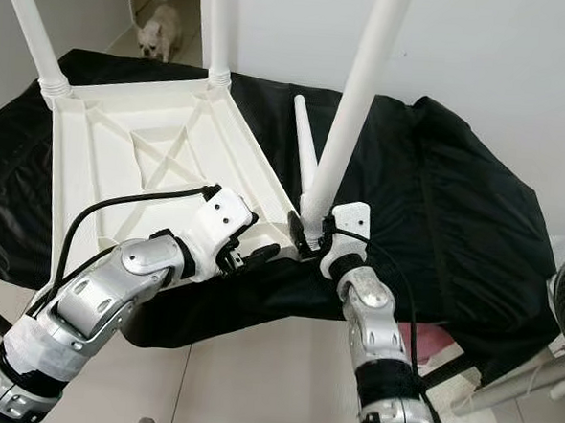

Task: Building children table

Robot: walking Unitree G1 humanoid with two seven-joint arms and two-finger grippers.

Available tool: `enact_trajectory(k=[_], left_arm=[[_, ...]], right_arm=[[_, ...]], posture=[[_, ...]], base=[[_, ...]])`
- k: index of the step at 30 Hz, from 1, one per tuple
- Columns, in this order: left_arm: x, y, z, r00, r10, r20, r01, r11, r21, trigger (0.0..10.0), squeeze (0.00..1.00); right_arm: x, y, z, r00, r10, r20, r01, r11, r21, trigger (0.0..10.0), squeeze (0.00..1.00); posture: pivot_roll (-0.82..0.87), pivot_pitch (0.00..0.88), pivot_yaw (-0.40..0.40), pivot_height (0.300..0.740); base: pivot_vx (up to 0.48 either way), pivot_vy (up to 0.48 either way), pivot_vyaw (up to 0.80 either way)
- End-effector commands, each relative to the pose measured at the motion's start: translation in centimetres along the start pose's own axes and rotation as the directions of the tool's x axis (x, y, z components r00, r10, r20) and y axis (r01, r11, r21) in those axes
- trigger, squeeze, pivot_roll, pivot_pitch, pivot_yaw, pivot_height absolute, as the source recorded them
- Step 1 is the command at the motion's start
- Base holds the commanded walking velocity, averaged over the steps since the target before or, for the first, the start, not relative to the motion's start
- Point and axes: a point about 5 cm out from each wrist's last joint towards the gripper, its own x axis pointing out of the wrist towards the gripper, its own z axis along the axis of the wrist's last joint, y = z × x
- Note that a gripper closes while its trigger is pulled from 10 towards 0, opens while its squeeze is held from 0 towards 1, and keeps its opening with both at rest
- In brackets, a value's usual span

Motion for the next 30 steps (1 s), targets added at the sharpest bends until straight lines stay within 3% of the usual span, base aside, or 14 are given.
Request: enact_trajectory(k=[1,8,13,14,15,16,17,18,19,29,30], left_arm=[[0.1,-0.2,0.2,0.998,-0.057,0.003,0.057,0.998,0.02,10.0,0.0],[0.1,0.0,0.4,0.998,-0.061,0.006,0.061,0.998,0.026,10.0,0.0],[0.1,0.0,0.4,0.998,-0.059,0.006,0.059,0.998,0.028,10.0,0.0],[0.1,0.0,0.4,0.998,-0.058,0.006,0.058,0.998,0.027,10.0,0.0],[0.0,0.0,0.4,0.998,-0.057,0.006,0.057,0.998,0.028,10.0,0.0],[0.0,0.0,0.4,0.998,-0.057,0.006,0.057,0.998,0.028,10.0,0.0],[0.0,0.0,0.3,0.999,-0.052,0.003,0.052,0.998,0.028,10.0,0.0],[0.0,0.0,0.3,0.999,-0.052,0.003,0.052,0.998,0.028,10.0,0.0],[0.0,0.0,0.3,0.999,-0.048,0.0,0.048,0.998,0.028,10.0,0.0],[-0.1,0.1,0.2,0.999,-0.039,-0.001,0.039,0.999,0.028,10.0,0.0],[-0.1,0.1,0.2,0.999,-0.037,-0.002,0.038,0.999,0.027,10.0,0.0]], right_arm=[[0.2,-0.3,0.1,1.0,0.017,0.01,-0.017,1.0,-0.009,10.0,0.0],[1.6,-0.3,0.8,0.988,0.154,0.009,-0.153,0.987,-0.044,10.0,0.0],[1.9,-0.2,0.8,0.982,0.189,-0.002,-0.189,0.981,-0.044,10.0,0.0],[2.0,-0.2,0.8,0.979,0.203,-0.006,-0.203,0.978,-0.049,8.8,0.0],[2.0,-0.2,0.7,0.978,0.209,-0.011,-0.21,0.976,-0.052,4.2,0.0],[2.0,-0.2,0.7,0.978,0.209,-0.011,-0.21,0.976,-0.052,4.2,0.0],[2.1,-0.3,0.5,0.977,0.21,-0.02,-0.211,0.976,-0.045,1.2,0.0],[2.1,-0.3,0.5,0.977,0.21,-0.02,-0.211,0.976,-0.045,1.2,0.0],[2.1,-0.4,0.4,0.977,0.212,-0.025,-0.213,0.976,-0.04,0.0,0.0],[1.8,-0.6,-0.4,0.977,0.209,-0.035,-0.21,0.978,0.002,0.0,0.0],[1.8,-0.7,-0.5,0.979,0.2,-0.039,-0.201,0.98,0.0,8.9,0.0]], posture=[[0.01,0.034,-0.063,0.74],[0.01,0.037,-0.056,0.74],[0.02,0.037,-0.058,0.74],[0.02,0.038,-0.061,0.74],[0.02,0.037,-0.062,0.74],[0.02,0.037,-0.062,0.74],[0.03,0.037,-0.064,0.74],[0.03,0.037,-0.064,0.74],[0.03,0.037,-0.066,0.74],[0.03,0.039,-0.07,0.74],[0.03,0.039,-0.07,0.74]], base=[[0.0,0.0,0.0],[0.0,0.0,0.0],[0.0,0.0,0.0],[0.0,0.0,0.0],[0.0,0.0,0.0],[0.0,0.0,0.0],[0.0,0.0,0.0],[0.0,0.0,0.0],[0.0,0.0,0.0],[0.0,0.0,0.0],[0.0,0.0,0.0]])
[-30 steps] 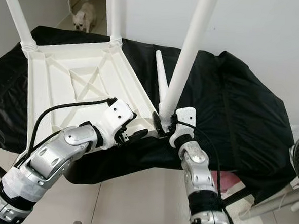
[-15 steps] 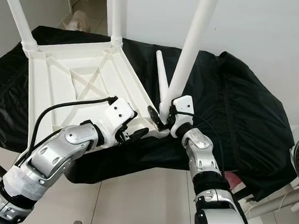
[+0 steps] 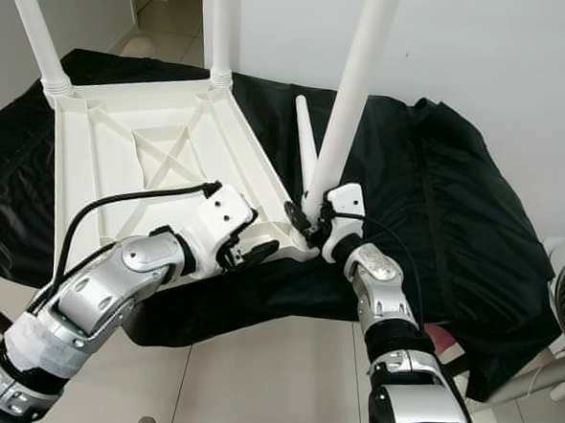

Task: Building children table

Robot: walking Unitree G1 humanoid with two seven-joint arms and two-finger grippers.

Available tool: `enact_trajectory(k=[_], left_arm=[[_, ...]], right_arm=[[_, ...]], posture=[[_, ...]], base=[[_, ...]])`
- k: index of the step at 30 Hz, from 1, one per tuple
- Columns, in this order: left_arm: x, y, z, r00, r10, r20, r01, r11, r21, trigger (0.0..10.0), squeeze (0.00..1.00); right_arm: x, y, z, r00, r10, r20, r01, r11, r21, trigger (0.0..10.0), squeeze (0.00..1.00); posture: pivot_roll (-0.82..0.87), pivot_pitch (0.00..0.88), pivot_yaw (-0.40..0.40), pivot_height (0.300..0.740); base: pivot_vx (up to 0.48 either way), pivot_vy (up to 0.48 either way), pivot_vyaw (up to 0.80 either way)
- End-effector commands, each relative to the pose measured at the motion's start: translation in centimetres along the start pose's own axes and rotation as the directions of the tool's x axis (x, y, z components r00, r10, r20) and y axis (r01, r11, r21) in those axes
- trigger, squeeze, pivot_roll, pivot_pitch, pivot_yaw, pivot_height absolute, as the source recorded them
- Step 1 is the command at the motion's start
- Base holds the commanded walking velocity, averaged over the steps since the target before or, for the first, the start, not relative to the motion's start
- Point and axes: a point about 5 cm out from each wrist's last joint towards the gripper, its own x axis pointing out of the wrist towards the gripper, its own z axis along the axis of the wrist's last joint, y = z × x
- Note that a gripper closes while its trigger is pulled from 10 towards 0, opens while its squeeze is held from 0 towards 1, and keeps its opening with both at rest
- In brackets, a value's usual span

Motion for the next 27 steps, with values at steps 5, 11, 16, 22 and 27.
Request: enact_trajectory(k=[5,11,16,22,27], left_arm=[[-0.1,-0.3,0.1,0.999,-0.05,0.006,0.05,0.999,0.003,10.0,0.0],[-0.1,-0.3,0.0,0.999,-0.049,0.005,0.049,0.999,-0.001,10.0,0.0],[0.0,-0.6,0.0,0.998,-0.065,0.005,0.065,0.998,0.002,10.0,0.0],[0.1,-0.7,0.0,0.997,-0.074,0.004,0.074,0.997,0.003,10.0,0.0],[0.2,-0.8,-0.1,0.997,-0.077,0.004,0.077,0.997,0.001,10.0,0.0]], right_arm=[[-0.2,0.0,-0.8,0.998,-0.06,-0.037,0.06,0.998,0.018,10.0,0.0],[-0.2,0.3,-1.1,0.993,-0.103,-0.05,0.103,0.995,0.011,10.0,0.0],[-0.3,0.3,-0.9,0.984,-0.17,-0.045,0.171,0.985,0.024,10.0,0.0],[0.0,0.6,-0.6,0.947,-0.315,-0.061,0.319,0.946,0.065,10.0,0.0],[0.4,2.0,-0.6,0.92,-0.387,-0.066,0.392,0.915,0.094,10.0,0.0]], posture=[[0.03,0.044,-0.075,0.74],[0.03,0.046,-0.07,0.74],[0.01,0.049,-0.064,0.74],[0.01,0.048,-0.069,0.74],[0.01,0.046,-0.074,0.74]], base=[[0.0,0.0,0.0],[0.0,0.0,0.0],[0.0,0.0,0.0],[0.0,0.0,0.0],[0.0,0.0,0.0]])
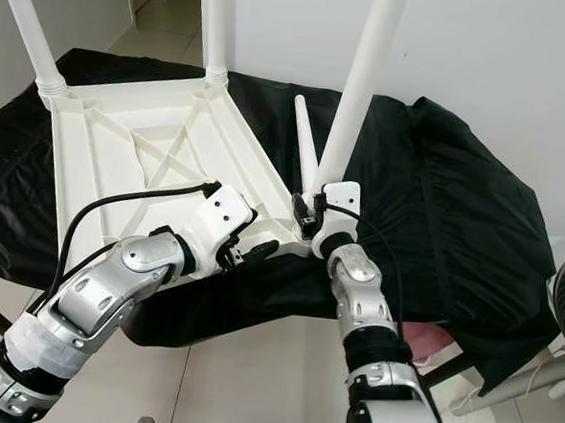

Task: Building children table

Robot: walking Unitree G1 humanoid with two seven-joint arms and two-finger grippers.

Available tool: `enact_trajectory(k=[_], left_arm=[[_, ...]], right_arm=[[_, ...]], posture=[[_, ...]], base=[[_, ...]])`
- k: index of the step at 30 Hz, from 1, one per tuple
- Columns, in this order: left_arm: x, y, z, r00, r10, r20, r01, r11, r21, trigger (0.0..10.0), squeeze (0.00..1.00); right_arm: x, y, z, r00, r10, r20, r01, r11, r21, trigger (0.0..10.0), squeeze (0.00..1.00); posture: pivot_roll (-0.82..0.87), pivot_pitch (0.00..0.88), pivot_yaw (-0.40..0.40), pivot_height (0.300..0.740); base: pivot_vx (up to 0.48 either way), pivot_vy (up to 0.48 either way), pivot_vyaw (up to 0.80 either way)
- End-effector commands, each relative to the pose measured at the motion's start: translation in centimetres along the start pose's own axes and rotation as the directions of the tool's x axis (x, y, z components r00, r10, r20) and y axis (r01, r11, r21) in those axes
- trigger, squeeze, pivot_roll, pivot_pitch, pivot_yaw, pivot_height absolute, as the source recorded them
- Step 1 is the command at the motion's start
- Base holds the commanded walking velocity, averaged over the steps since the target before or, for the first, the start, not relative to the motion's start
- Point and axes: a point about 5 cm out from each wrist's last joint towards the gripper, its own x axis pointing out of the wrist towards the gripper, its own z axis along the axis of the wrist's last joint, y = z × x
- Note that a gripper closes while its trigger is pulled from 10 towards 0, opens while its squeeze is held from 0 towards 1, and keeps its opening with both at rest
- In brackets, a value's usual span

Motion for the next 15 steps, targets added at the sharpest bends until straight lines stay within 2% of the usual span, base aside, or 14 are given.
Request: enact_trajectory(k=[1,2,5,7,12,15], left_arm=[[0.1,-0.7,-0.1,0.997,-0.077,-0.001,0.077,0.997,0.003,10.0,0.0],[0.1,-0.7,-0.1,0.997,-0.077,-0.001,0.077,0.997,0.003,10.0,0.0],[0.1,-0.8,-0.2,0.997,-0.079,-0.003,0.079,0.997,0.006,10.0,0.0],[0.1,-0.8,-0.2,0.997,-0.079,-0.004,0.079,0.997,0.007,10.0,0.0],[0.1,-0.8,-0.2,0.997,-0.083,-0.003,0.083,0.997,0.008,10.0,0.0],[0.1,-0.8,-0.2,0.996,-0.084,-0.004,0.084,0.996,0.009,10.0,0.0]], right_arm=[[-0.5,0.4,-0.9,0.997,-0.057,-0.046,0.058,0.998,0.018,10.0,0.0],[-0.5,0.4,-0.9,0.997,-0.057,-0.046,0.058,0.998,0.018,10.0,0.0],[-0.7,1.7,-0.9,0.983,-0.181,-0.033,0.182,0.981,0.059,10.0,0.0],[-0.8,2.0,-0.9,0.977,-0.209,-0.031,0.211,0.975,0.071,10.0,0.0],[-0.8,3.0,-0.5,0.984,-0.176,-0.033,0.178,0.98,0.085,10.0,0.0],[-0.8,2.9,-0.4,0.984,-0.175,-0.036,0.178,0.981,0.08,10.0,0.0]], posture=[[0.01,0.046,-0.074,0.74],[0.01,0.046,-0.074,0.74],[0.02,0.042,-0.075,0.74],[0.02,0.042,-0.075,0.74],[0.02,0.037,-0.073,0.74],[0.02,0.037,-0.073,0.74]], base=[[0.0,0.0,0.0],[0.0,0.0,0.0],[0.0,0.0,0.0],[0.0,0.0,0.0],[0.0,0.0,0.0],[0.0,0.0,0.0]])
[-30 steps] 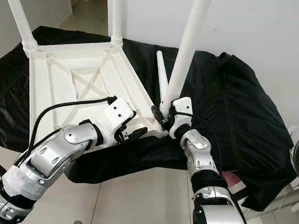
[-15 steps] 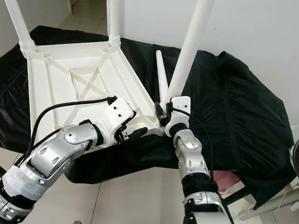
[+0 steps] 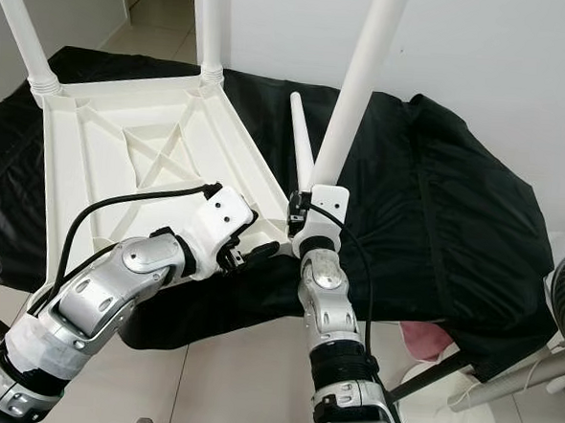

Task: Building children table

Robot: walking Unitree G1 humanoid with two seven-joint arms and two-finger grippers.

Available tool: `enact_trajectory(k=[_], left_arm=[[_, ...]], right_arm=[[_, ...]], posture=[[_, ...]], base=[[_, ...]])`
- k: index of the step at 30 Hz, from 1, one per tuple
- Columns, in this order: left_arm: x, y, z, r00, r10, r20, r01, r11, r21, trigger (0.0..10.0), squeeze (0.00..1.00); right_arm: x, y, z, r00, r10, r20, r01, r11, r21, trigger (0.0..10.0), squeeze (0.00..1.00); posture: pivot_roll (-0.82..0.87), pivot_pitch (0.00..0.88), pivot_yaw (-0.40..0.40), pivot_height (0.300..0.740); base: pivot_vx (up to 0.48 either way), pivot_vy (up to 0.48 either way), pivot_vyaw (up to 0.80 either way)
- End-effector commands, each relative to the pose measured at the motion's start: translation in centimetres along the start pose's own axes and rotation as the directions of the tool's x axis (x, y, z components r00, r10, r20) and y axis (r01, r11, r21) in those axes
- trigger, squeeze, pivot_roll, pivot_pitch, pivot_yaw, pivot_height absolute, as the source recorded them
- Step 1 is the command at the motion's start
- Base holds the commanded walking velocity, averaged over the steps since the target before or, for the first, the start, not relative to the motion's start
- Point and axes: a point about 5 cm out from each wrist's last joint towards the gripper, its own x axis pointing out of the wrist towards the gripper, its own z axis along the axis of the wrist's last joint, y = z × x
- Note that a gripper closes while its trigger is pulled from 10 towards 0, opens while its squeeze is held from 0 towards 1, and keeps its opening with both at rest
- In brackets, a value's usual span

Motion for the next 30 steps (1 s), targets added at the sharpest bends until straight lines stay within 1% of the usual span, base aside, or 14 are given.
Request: enact_trajectory(k=[1,8,9,10,15,19,20,22,23,24,25,26,27,30], left_arm=[[0.1,-0.8,-0.1,0.996,-0.084,-0.001,0.084,0.996,0.013,10.0,0.0],[0.1,-0.7,-0.1,0.997,-0.08,-0.001,0.08,0.997,0.013,10.0,0.0],[0.1,-0.7,-0.1,0.997,-0.081,-0.001,0.081,0.997,0.014,10.0,0.0],[0.1,-0.8,-0.1,0.997,-0.082,-0.001,0.082,0.997,0.014,10.0,0.0],[0.1,-0.8,-0.1,0.997,-0.083,-0.001,0.083,0.996,0.015,10.0,0.0],[-0.2,-0.2,-0.4,0.998,-0.062,-0.016,0.063,0.998,0.024,10.0,0.0],[-0.2,-0.2,-0.4,0.998,-0.062,-0.016,0.063,0.998,0.024,10.0,0.0],[-0.3,0.0,-0.5,0.998,-0.059,-0.019,0.059,0.998,0.025,10.0,0.0],[-0.3,0.1,-0.5,0.998,-0.056,-0.02,0.057,0.998,0.026,10.0,0.0],[-0.4,0.2,-0.5,0.998,-0.055,-0.021,0.055,0.998,0.026,10.0,0.0],[-0.4,0.3,-0.5,0.998,-0.051,-0.023,0.052,0.998,0.028,10.0,0.0],[-0.4,0.3,-0.5,0.998,-0.051,-0.023,0.052,0.998,0.028,10.0,0.0],[-0.5,0.5,-0.6,0.999,-0.046,-0.025,0.047,0.998,0.029,10.0,0.0],[-0.5,0.6,-0.6,0.999,-0.045,-0.026,0.045,0.999,0.03,10.0,0.0]], right_arm=[[-0.4,-0.1,-0.7,0.999,-0.008,-0.043,0.009,1.0,0.017,10.0,0.0],[-0.5,-0.3,-0.6,0.999,0.01,-0.032,-0.01,1.0,0.003,10.0,0.0],[-0.6,-0.3,-0.5,1.0,0.017,-0.021,-0.017,1.0,0.0,10.0,0.42],[-0.7,-0.4,-0.3,1.0,0.031,-0.006,-0.031,1.0,-0.001,10.0,1.0],[-0.9,-0.8,0.0,0.999,0.049,0.014,-0.049,0.999,-0.008,10.0,1.0],[-1.4,-2.3,0.4,0.991,0.128,0.036,-0.127,0.992,-0.019,10.0,1.0],[-1.4,-2.3,0.4,0.991,0.128,0.036,-0.127,0.992,-0.019,10.0,1.0],[-1.6,-2.7,0.4,0.986,0.165,0.037,-0.165,0.986,-0.024,10.0,1.0],[-1.7,-3.0,0.5,0.98,0.194,0.039,-0.193,0.981,-0.029,10.0,0.05],[-1.8,-3.3,0.6,0.976,0.212,0.041,-0.211,0.977,-0.033,10.0,0.05],[-1.9,-3.5,0.7,0.97,0.239,0.047,-0.237,0.971,-0.039,10.0,0.0],[-1.9,-3.5,0.7,0.97,0.239,0.047,-0.237,0.971,-0.039,10.0,0.0],[-2.0,-3.7,0.7,0.96,0.275,0.049,-0.272,0.961,-0.049,10.0,0.0],[-2.0,-3.9,0.7,0.953,0.3,0.045,-0.297,0.953,-0.058,10.0,0.0]], posture=[[0.02,0.034,-0.075,0.74],[0.02,0.027,-0.075,0.74],[0.02,0.026,-0.074,0.74],[0.01,0.026,-0.073,0.74],[0.02,0.026,-0.074,0.74],[0.01,0.026,-0.072,0.74],[0.01,0.026,-0.072,0.74],[0.01,0.027,-0.069,0.74],[0.01,0.027,-0.069,0.74],[0.01,0.027,-0.069,0.74],[0.01,0.028,-0.065,0.74],[0.01,0.028,-0.065,0.74],[0.01,0.029,-0.063,0.74],[0.01,0.029,-0.063,0.74]], base=[[0.0,0.0,0.0],[0.0,0.0,0.0],[0.0,0.0,0.0],[0.0,0.0,0.0],[0.0,0.0,0.0],[0.0,0.0,0.0],[0.0,0.0,0.0],[0.0,0.0,0.0],[0.0,0.0,0.0],[0.0,0.0,0.0],[0.0,0.0,0.0],[0.0,0.0,0.0],[0.0,0.0,0.0],[0.0,0.0,0.0]])
